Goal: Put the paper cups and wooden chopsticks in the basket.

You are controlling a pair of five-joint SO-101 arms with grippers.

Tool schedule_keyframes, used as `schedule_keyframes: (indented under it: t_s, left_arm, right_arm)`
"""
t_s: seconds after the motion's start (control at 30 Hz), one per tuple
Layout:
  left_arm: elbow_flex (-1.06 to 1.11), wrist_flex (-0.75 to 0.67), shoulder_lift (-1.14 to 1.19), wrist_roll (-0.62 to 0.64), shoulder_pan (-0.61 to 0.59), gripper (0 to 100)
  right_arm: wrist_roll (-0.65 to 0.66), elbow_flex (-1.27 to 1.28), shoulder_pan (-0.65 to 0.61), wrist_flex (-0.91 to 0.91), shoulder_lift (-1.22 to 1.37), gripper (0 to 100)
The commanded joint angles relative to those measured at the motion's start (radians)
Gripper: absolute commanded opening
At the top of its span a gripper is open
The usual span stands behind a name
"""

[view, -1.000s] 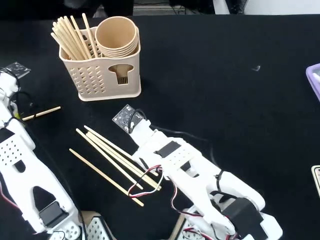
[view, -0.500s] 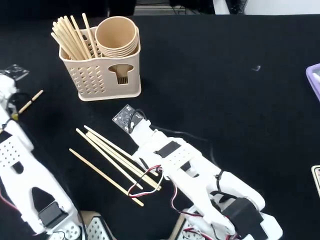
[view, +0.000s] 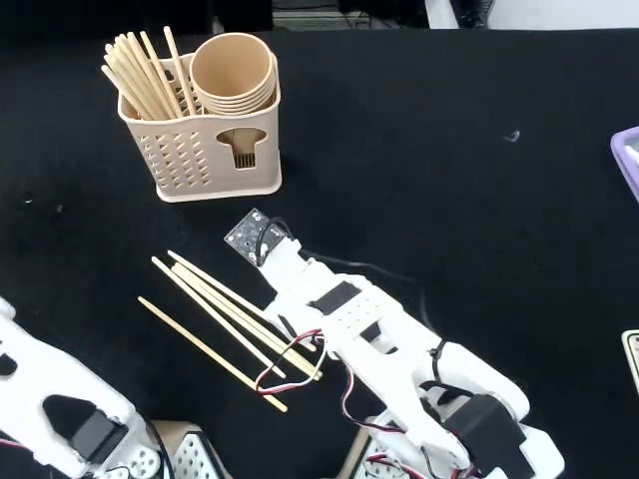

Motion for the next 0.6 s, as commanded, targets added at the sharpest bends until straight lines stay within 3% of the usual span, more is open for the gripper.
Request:
schedule_keyframes:
  t_s: [0.0,0.17,0.33,0.57]
  left_arm:
    - [-0.030,0.005,-0.195,0.324,0.025,3]
    - [0.007,0.006,-0.397,0.612,0.156,3]
    - [0.007,0.000,-0.620,0.807,0.426,3]
    - [0.016,-0.215,-0.675,1.005,0.768,3]
  right_arm:
    - [0.011,-0.051,0.015,-0.025,0.002,19.1]
    - [0.009,-0.048,0.015,-0.025,0.002,19.1]
    - [0.011,-0.048,0.015,-0.025,0.002,19.1]
    - [0.011,-0.045,0.015,-0.025,0.002,19.1]
